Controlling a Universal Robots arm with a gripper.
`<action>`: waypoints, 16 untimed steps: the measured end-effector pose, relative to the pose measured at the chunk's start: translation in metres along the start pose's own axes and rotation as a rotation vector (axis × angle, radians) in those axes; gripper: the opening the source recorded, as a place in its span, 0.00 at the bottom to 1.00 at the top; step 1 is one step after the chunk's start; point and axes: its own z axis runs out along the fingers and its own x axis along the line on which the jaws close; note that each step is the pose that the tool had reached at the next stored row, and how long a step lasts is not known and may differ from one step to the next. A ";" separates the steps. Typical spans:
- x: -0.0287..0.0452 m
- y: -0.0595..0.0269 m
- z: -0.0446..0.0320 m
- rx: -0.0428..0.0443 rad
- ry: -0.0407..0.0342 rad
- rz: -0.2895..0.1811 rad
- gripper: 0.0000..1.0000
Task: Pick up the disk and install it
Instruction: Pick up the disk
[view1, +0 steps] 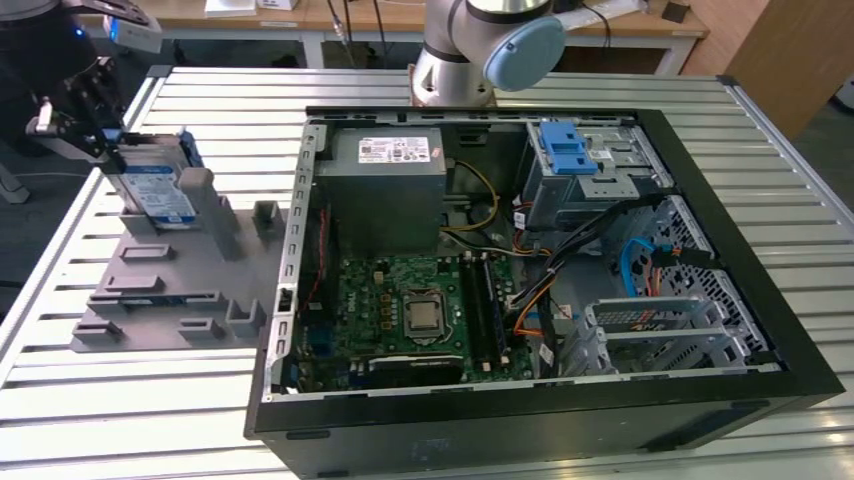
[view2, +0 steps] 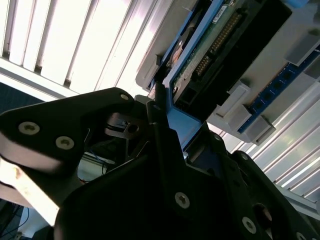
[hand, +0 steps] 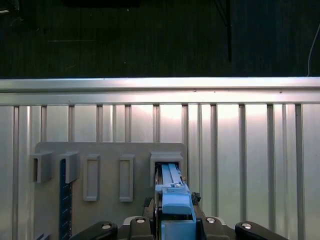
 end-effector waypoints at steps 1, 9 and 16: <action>0.0000 0.0000 -0.0004 0.0001 0.0000 0.000 0.36; 0.0000 0.0000 -0.0046 0.0002 0.0000 0.000 0.36; 0.0000 0.0001 -0.0099 0.0002 0.0000 0.000 0.36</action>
